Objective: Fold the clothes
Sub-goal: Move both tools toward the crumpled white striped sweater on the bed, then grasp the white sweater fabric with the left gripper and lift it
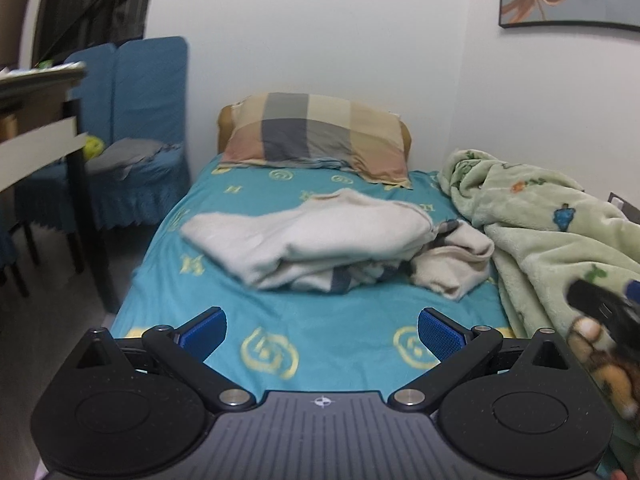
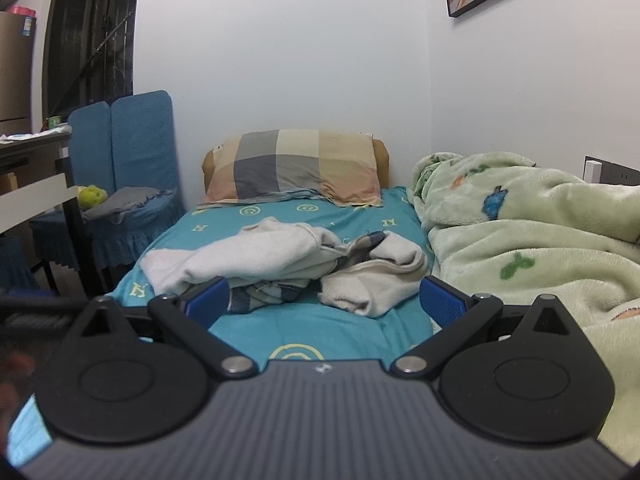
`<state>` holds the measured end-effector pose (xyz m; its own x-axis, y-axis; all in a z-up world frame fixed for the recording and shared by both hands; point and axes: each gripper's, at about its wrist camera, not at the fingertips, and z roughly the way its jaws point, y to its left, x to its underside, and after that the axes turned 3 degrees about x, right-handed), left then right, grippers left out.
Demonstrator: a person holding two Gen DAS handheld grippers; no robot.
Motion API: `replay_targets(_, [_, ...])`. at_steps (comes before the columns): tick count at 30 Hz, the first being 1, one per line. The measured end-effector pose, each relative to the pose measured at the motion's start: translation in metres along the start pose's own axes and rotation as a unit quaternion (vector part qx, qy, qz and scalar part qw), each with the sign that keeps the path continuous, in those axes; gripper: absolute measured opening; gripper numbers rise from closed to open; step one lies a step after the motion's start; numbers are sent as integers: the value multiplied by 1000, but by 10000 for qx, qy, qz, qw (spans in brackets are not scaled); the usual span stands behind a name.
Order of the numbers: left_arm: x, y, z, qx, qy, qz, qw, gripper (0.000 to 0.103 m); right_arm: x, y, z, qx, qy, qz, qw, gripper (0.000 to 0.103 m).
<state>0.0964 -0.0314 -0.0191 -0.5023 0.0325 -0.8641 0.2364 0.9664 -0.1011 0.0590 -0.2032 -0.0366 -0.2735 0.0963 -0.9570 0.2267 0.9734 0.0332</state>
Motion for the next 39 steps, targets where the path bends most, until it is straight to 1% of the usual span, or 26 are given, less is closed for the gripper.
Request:
replay_targets(4, [-21, -8, 51, 162, -9, 9, 9999, 103, 0, -3, 4, 162, -60, -134, 9998, 103])
replay_targets(6, [-31, -11, 79, 210, 0, -44, 9998, 103, 0, -8, 8, 167, 52, -35, 9998, 103])
replay_targets(10, [-53, -18, 139, 253, 28, -57, 9997, 103, 2, -16, 18, 102, 117, 225, 9996, 103])
replay_targets(13, [-69, -17, 188, 146, 129, -11, 9998, 102, 6, -22, 30, 157, 217, 328, 9991, 103])
replay_targets(15, [-81, -16, 220, 90, 165, -41, 9998, 99, 9, -25, 39, 195, 284, 405, 9986, 103])
replay_targets(19, [-109, -13, 278, 30, 228, -200, 9995, 99, 15, -21, 52, 258, 273, 277, 9989, 103])
replay_targets(21, [-121, -12, 307, -71, 370, -252, 9990, 99, 18, -17, 58, 293, 217, 152, 9992, 103])
replay_targets(22, [-126, -12, 320, -108, 463, -271, 9985, 97, 20, -14, 61, 319, 195, 73, 9993, 103])
replay_targets(24, [-129, -12, 344, -204, 741, -321, 9965, 90, 24, -13, 67, 326, 202, 15, 9993, 103])
replay_targets(26, [-129, -8, 362, -226, 983, -464, 9938, 73, 28, -14, 73, 344, 268, -11, 9991, 103])
replay_targets(27, [-128, -6, 365, -288, 1000, -517, 9932, 67, 30, -15, 76, 352, 299, -16, 9989, 103])
replay_targets(28, [-128, -4, 363, -368, 981, -564, 9929, 50, 31, -17, 78, 363, 315, 33, 9988, 103])
replay_targets(29, [-130, 1, 358, -412, 957, -652, 9924, 29, 32, -19, 79, 381, 304, 71, 9988, 103])
replay_targets(30, [-131, 5, 354, -455, 933, -741, 9918, 18, 34, -21, 80, 399, 297, 98, 9987, 103])
replay_targets(31, [-133, 9, 349, -499, 910, -830, 9911, 10, 35, -20, 81, 413, 316, 46, 9986, 103])
replay_targets(32, [-135, 13, 342, -511, 862, -905, 9908, 8, 36, -20, 82, 425, 332, -1, 9985, 103])
replay_targets(34, [-141, 21, 316, -452, 675, -997, 9917, 6, 36, -21, 79, 414, 296, 2, 9987, 103])
replay_targets(37, [-152, 32, 263, -434, 305, -1086, 9927, 5, 36, -23, 74, 398, 243, 6, 9989, 103])
replay_targets(39, [-156, 42, 219, -397, 101, -1126, 9928, 4, 36, -24, 70, 387, 205, 11, 9990, 103])
